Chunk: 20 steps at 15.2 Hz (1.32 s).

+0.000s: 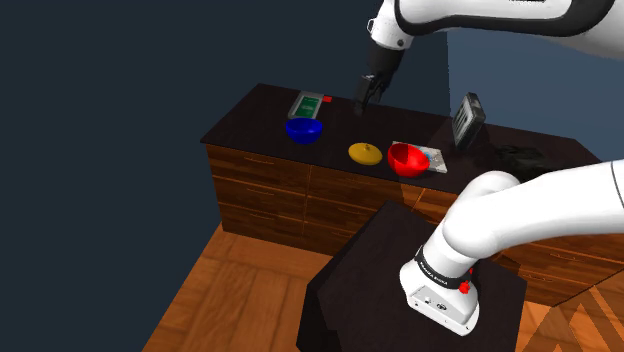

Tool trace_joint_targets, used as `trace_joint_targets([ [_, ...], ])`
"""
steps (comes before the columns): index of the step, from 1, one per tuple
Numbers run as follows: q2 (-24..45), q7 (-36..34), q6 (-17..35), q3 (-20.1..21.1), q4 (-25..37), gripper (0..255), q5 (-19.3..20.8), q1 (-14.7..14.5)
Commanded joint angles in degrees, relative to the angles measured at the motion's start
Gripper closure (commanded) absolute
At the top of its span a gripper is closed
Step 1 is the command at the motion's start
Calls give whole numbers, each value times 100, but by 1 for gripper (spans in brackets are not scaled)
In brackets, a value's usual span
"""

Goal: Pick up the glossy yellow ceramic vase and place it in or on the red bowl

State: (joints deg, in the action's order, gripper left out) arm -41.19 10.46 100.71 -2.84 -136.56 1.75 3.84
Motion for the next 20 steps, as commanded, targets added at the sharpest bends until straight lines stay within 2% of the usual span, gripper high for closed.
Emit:
trace_joint_targets([
  [1, 188, 188, 243, -184, -98, 0, 90, 70],
  [12, 1749, 1270, 1526, -1226, -59, 0, 374, 397],
  [20, 3289, 2198, 2308, -1907, 481, 0, 104, 536],
])
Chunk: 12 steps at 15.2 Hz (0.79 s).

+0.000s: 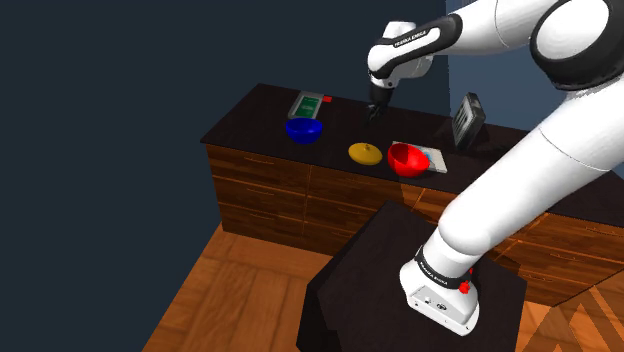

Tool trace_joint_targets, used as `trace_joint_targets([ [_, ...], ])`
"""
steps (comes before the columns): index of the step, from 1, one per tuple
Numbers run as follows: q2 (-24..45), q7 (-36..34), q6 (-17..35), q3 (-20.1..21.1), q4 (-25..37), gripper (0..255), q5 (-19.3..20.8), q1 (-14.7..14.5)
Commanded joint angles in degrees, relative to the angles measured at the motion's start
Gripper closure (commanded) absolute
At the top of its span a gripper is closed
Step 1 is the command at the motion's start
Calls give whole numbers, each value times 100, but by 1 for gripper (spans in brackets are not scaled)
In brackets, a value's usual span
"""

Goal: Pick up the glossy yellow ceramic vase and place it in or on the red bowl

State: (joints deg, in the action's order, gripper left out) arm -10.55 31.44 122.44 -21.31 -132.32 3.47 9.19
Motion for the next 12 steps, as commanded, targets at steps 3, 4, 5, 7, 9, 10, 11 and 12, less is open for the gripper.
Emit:
trace_joint_targets([
  [3, 871, 502, 353, -252, 370, 0, -317, 77],
  [4, 1092, 641, 414, -301, 487, 0, -416, 113],
  [5, 1316, 780, 467, -340, 612, 0, -520, 156],
  [7, 1768, 1055, 554, -395, 881, 0, -740, 262],
  [9, 2223, 1319, 613, -415, 1177, 0, -962, 397],
  [10, 2450, 1443, 632, -415, 1336, 0, -1071, 473],
  [11, 2676, 1560, 645, -403, 1502, 0, -1173, 560],
  [12, 2760, 1601, 648, -392, 1565, 0, -1208, 598],
])
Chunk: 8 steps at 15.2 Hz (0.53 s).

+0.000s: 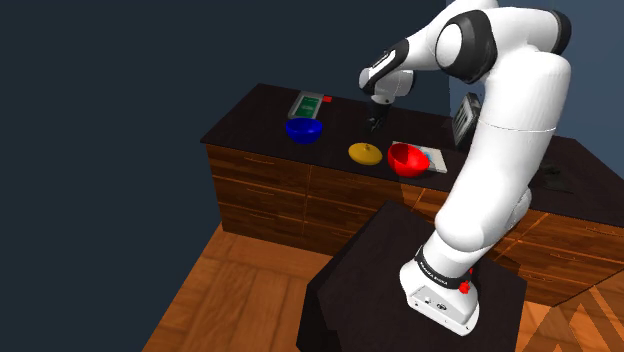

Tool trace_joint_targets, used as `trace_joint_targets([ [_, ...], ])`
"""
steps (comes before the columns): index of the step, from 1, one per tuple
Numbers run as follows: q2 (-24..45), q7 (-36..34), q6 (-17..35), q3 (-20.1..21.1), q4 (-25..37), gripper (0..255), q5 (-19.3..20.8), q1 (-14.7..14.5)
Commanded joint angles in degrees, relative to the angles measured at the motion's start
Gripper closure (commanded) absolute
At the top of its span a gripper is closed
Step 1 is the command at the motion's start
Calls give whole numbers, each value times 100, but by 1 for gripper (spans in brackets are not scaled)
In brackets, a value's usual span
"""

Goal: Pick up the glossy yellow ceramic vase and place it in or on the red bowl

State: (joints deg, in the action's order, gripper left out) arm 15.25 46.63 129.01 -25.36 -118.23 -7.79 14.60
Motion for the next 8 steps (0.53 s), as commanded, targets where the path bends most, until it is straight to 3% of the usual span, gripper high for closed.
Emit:
trace_joint_targets([
  [1, 225, 100, 57, 27, 131, 0, -110, 68],
  [8, 548, 236, 479, 124, 1, 0, -314, 140],
])
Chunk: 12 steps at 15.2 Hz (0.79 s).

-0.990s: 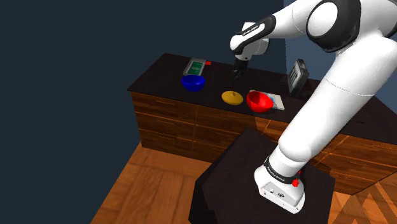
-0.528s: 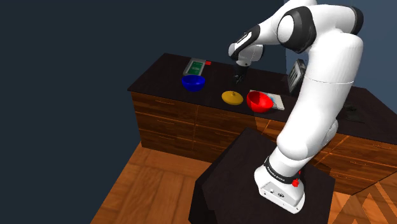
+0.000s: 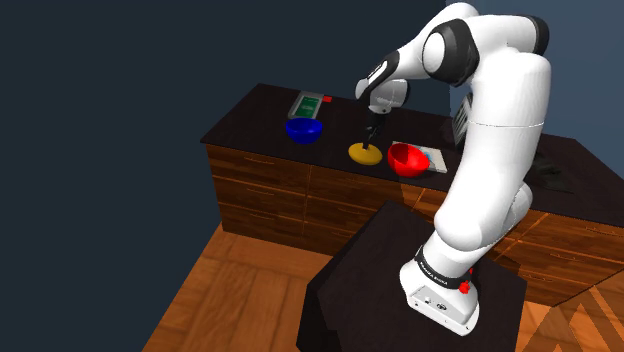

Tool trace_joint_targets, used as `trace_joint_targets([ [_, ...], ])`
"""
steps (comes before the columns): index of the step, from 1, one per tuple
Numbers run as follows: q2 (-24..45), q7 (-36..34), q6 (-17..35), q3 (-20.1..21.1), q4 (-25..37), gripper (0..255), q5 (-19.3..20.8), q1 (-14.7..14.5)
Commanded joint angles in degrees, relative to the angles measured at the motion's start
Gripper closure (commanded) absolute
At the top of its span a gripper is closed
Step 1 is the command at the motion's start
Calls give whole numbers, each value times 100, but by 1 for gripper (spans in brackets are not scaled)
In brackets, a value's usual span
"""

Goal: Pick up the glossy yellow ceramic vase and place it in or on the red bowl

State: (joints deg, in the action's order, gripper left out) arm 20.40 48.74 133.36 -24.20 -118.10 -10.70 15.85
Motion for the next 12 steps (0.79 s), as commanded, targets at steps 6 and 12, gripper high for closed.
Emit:
trace_joint_targets([
  [6, 33, 24, 45, 8, -12, 0, -23, 15],
  [12, 33, 24, 43, 8, -10, 255, -23, 15],
])
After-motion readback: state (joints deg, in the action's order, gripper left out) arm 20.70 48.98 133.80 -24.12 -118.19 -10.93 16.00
